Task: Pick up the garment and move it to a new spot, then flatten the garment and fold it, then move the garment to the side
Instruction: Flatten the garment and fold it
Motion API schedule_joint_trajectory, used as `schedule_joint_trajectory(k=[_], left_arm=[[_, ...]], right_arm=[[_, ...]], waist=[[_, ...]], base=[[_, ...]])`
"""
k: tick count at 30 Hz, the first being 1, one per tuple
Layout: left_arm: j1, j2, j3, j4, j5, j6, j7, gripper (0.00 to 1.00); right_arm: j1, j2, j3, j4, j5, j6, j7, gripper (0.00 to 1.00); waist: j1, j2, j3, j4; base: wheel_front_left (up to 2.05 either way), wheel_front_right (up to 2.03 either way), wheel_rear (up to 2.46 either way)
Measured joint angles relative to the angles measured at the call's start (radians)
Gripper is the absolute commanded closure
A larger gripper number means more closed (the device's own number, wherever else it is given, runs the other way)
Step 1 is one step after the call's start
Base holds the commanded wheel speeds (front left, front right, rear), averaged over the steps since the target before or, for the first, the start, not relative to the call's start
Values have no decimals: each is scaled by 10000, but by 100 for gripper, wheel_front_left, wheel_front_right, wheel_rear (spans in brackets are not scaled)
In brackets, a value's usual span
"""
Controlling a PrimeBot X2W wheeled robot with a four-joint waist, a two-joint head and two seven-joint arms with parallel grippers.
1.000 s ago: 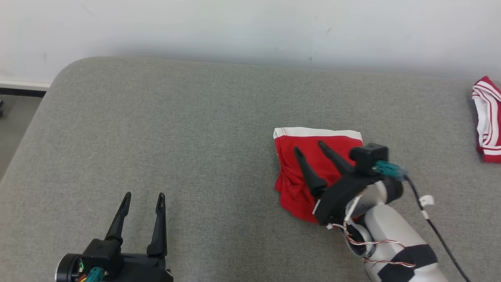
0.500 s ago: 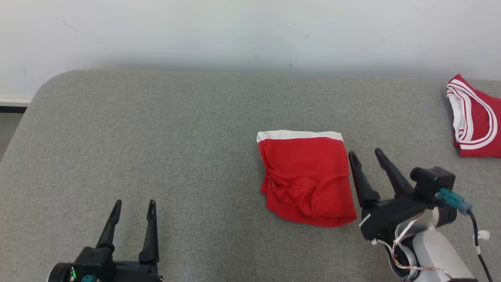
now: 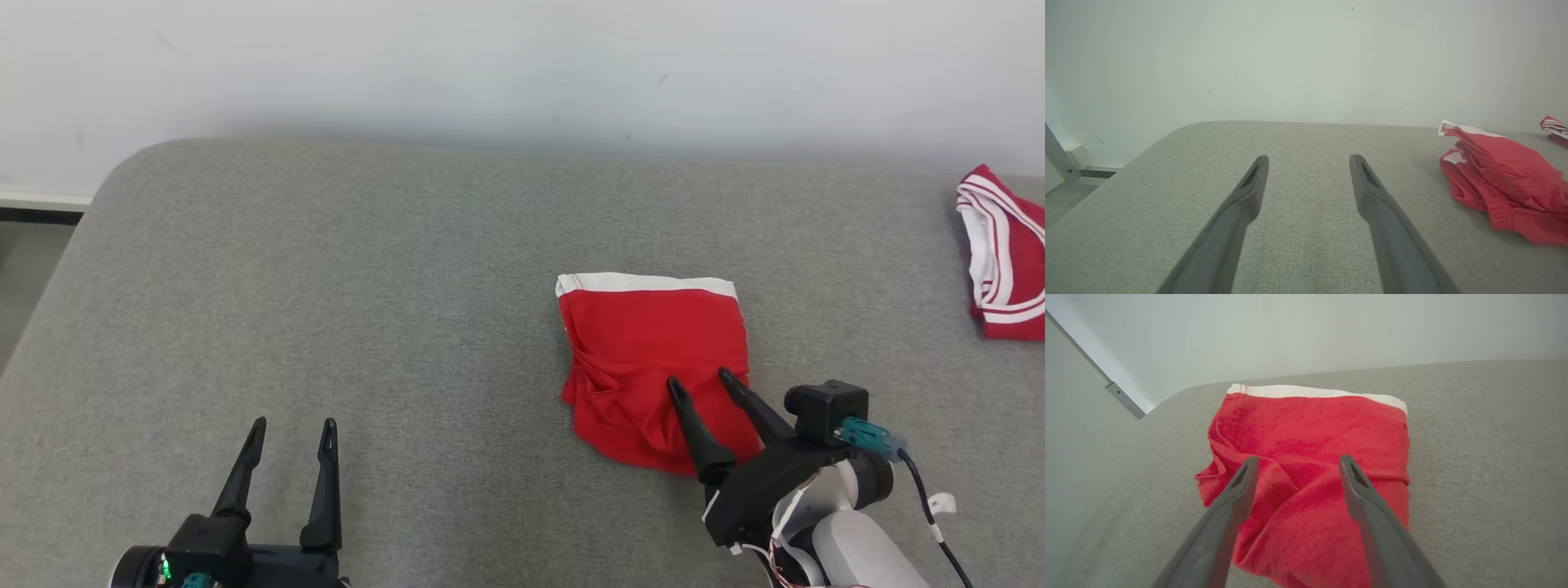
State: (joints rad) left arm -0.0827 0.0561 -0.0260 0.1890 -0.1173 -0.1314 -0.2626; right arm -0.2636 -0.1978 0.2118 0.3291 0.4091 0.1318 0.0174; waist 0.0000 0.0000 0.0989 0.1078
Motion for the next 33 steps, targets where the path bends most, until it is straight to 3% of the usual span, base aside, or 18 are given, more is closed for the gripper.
schedule_joint_trajectory(k=[6, 7, 8, 9, 14, 22, 23, 24, 25, 33], left_arm=[[-20, 2, -40, 48, -36, 0, 0, 0], [-20, -2, -35, 48, -52, 0, 0, 0], [-21, -2, -42, 50, -58, 0, 0, 0], [-22, -2, -40, 56, -61, 0, 0, 0], [-35, -8, -25, 88, -75, 0, 0, 0], [-23, -17, 23, 96, -79, 0, 0, 0], [-18, -19, 21, 98, -79, 0, 0, 0], [-15, -21, 19, 96, -82, 0, 0, 0], [-14, -23, 17, 96, -94, 0, 0, 0], [-7, -35, 121, 100, -105, 0, 0, 0]], right_arm=[[-409, -13, 428, 794, 132, 0, 82, 0], [-467, -8, 470, 915, 171, 0, 86, 15], [-525, -6, 499, 1051, 215, 0, 94, 50], [-571, 0, 514, 1166, 221, 0, 82, 100], [-739, -8, 941, 1388, 314, 0, -198, 100], [-633, 13, 2462, 717, 719, 0, -846, 100], [-566, 36, 2625, 759, 798, 0, -832, 88], [-526, 44, 2778, 803, 834, 0, -853, 58], [-525, 42, 2909, 851, 834, 0, -899, 0], [-718, -111, 3028, 1108, 876, 0, -1626, 0]], waist=[[0, 0, 90, 320], [0, 0, 107, 374], [0, 0, 124, 423], [0, 0, 142, 471], [0, 1, 176, 622], [0, 0, 134, 616], [0, 0, 138, 607], [0, 0, 145, 597], [0, 0, 150, 584], [1, 0, 123, 411]], base=[[0, 0, 0], [0, 0, 0], [0, 0, 0], [0, 0, 0], [0, 0, 0], [0, 0, 0], [0, 0, 0], [0, 0, 0], [0, 0, 0], [0, 0, 0]])
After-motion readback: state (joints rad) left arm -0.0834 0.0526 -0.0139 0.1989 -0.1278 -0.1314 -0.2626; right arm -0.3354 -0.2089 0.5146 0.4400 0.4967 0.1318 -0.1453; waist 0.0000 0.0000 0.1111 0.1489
